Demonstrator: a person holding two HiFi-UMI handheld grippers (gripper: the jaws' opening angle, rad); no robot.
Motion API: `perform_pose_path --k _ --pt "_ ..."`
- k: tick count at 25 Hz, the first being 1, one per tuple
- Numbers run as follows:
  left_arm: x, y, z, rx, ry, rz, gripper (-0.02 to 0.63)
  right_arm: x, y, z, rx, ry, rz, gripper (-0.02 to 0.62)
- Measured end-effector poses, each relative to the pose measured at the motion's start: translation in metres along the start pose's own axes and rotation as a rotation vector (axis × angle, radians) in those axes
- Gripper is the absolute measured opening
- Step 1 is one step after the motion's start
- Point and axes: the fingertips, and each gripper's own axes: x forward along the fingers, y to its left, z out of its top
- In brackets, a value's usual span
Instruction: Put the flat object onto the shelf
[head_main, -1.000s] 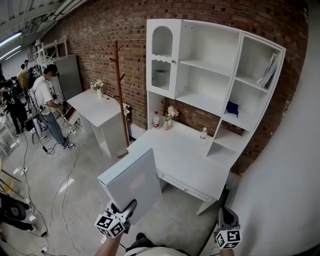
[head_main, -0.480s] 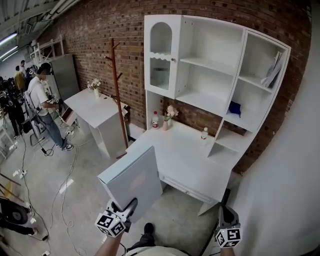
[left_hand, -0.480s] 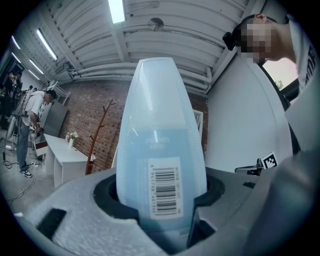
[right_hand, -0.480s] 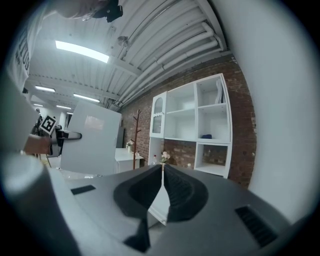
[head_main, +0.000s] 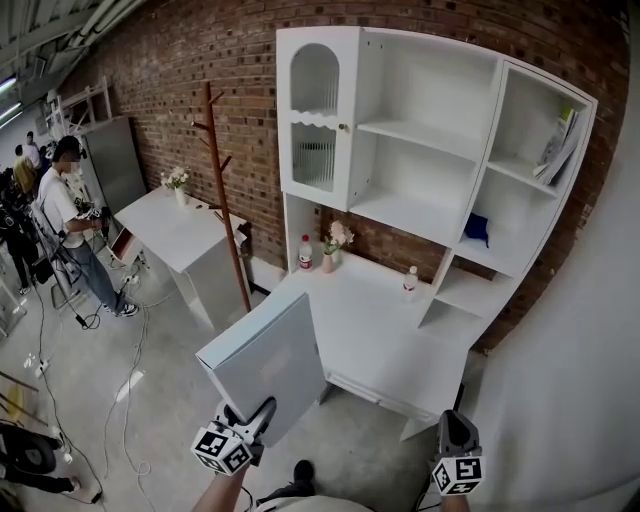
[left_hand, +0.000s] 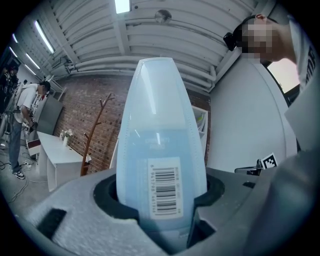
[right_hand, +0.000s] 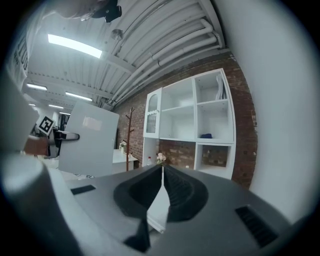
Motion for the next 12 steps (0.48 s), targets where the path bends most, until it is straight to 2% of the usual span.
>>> perform_pose_path --k 12 --pt "0.063 0.061 0.006 -0.026 0.023 -0.050 0.285 0.068 0.017 0.007 -0.003 0.035 -0.045 0.032"
